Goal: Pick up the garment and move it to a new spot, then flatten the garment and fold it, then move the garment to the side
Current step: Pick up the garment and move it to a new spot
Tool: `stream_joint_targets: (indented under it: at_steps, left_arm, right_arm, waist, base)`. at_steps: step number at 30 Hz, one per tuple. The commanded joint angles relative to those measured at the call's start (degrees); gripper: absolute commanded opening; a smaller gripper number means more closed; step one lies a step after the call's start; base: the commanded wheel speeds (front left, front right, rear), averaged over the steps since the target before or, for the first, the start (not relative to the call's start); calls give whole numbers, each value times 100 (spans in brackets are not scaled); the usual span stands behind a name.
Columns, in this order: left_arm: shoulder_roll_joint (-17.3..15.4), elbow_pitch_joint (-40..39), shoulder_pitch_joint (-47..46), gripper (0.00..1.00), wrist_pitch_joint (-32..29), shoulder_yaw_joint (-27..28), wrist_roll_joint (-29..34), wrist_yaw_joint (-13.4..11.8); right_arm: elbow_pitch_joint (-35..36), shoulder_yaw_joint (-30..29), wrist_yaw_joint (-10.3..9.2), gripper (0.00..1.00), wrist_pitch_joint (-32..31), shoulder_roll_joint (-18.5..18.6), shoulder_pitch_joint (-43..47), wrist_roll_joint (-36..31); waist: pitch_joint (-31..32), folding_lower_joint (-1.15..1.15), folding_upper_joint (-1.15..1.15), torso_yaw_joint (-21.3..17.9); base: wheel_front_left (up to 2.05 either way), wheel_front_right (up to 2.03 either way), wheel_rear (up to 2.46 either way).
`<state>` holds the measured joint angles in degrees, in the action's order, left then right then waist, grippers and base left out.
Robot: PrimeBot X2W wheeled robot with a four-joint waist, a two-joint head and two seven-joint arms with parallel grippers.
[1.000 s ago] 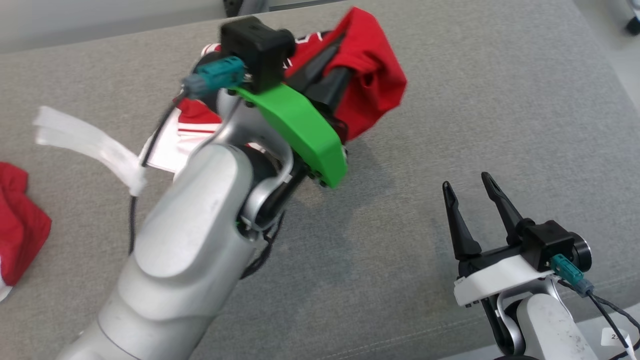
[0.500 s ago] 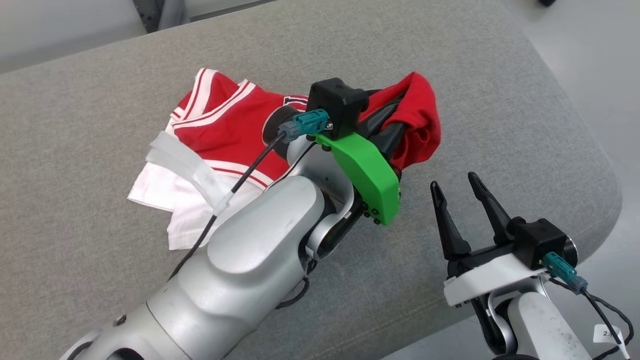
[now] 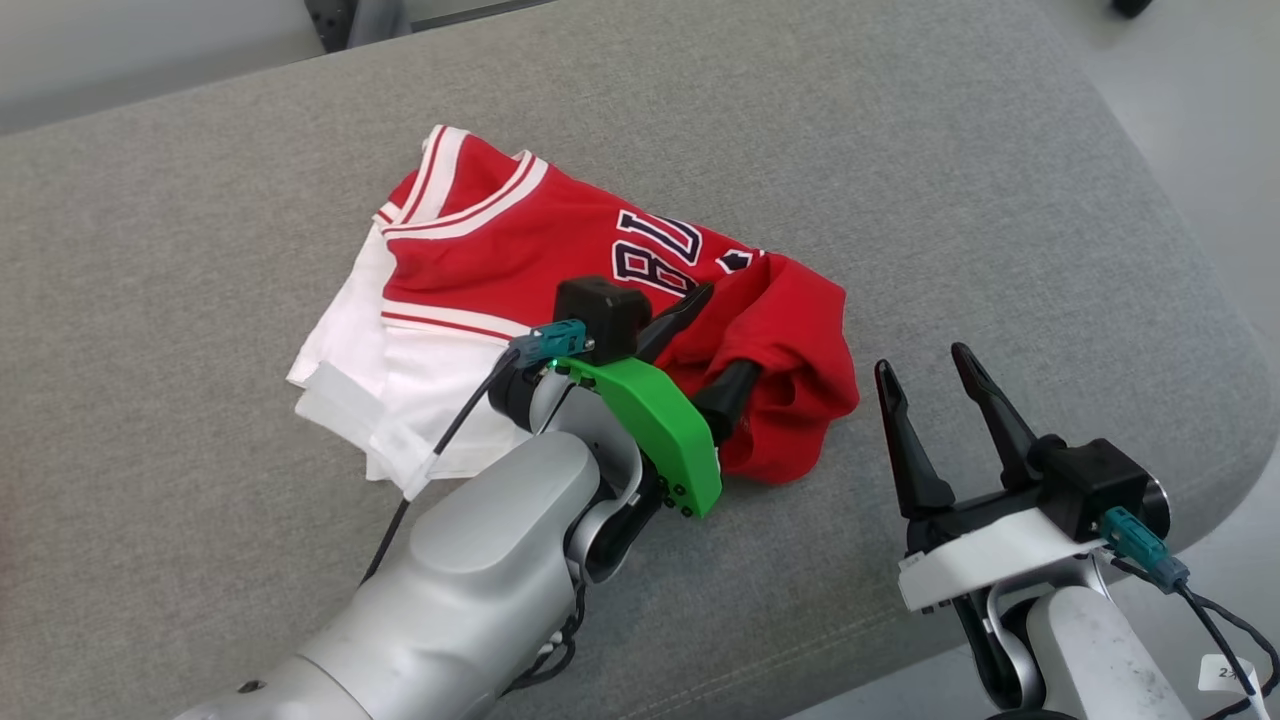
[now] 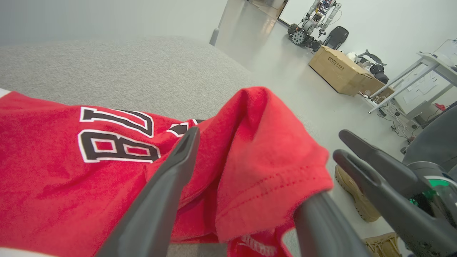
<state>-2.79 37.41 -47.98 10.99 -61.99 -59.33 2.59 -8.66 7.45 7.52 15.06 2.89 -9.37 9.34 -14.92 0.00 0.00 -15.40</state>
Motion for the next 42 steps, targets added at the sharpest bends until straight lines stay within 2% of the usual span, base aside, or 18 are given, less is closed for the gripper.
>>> stream_joint_targets:
  at_steps: [1, 5, 7, 12, 16, 19, 23, 27, 35, 42]
  left_arm:
    - [-23, 24, 106, 100, 65, 13, -84, 40]
    - [-127, 120, 446, 100, 211, 129, -288, 130]
    - [-351, 103, 689, 100, 264, 201, -368, 154]
    - [-909, -196, 1322, 100, 410, 570, -240, -50]
    - [-1294, -805, 1910, 100, 417, 1483, 220, -357]
    - [-1366, -1310, 2506, 100, 413, 2367, 691, -535]
    - [-1198, -1822, 3304, 100, 414, 3432, 1425, -535]
    - [-934, -2083, 3882, 100, 415, 4186, 2183, -295]
    - [-531, -2185, 4588, 100, 416, 5313, 3485, 287]
    - [-348, -2146, 4963, 100, 416, 5895, 4032, 460]
  right_arm:
    - [55, -15, -5, 100, 18, 6, 53, -63]
    - [291, -132, -6, 100, 18, 8, 131, -236]
    - [446, -220, -6, 100, 18, 7, 192, -351]
    - [741, -493, -6, 100, 18, 84, 384, -567]
    - [832, -712, -6, 100, 18, 211, 520, -639]
    - [806, -871, -6, 100, 18, 309, 632, -663]
    - [712, -989, -6, 100, 18, 423, 835, -719]
    - [605, -1101, -6, 100, 18, 500, 992, -766]
    - [433, -1184, -6, 100, 18, 585, 1176, -795]
    - [217, -1297, -6, 100, 18, 575, 1313, -788]
  waist:
    - [100, 0, 0, 138]
    - [268, 0, 0, 329]
    - [339, 0, 0, 432]
    - [475, 0, 0, 760]
    - [568, 0, 0, 1038]
    - [654, 0, 0, 1237]
    - [827, 0, 0, 1461]
    - [963, 0, 0, 1641]
    - [1156, 0, 0, 1739]
    - [1313, 0, 0, 1683]
  base:
    - [0, 0, 0]
    - [0, 0, 0]
    - [0, 0, 0]
    - [0, 0, 0]
    - [0, 0, 0]
    - [0, 0, 0]
    - [0, 0, 0]
    - [0, 0, 0]
    - [0, 0, 0]
    - [0, 0, 0]
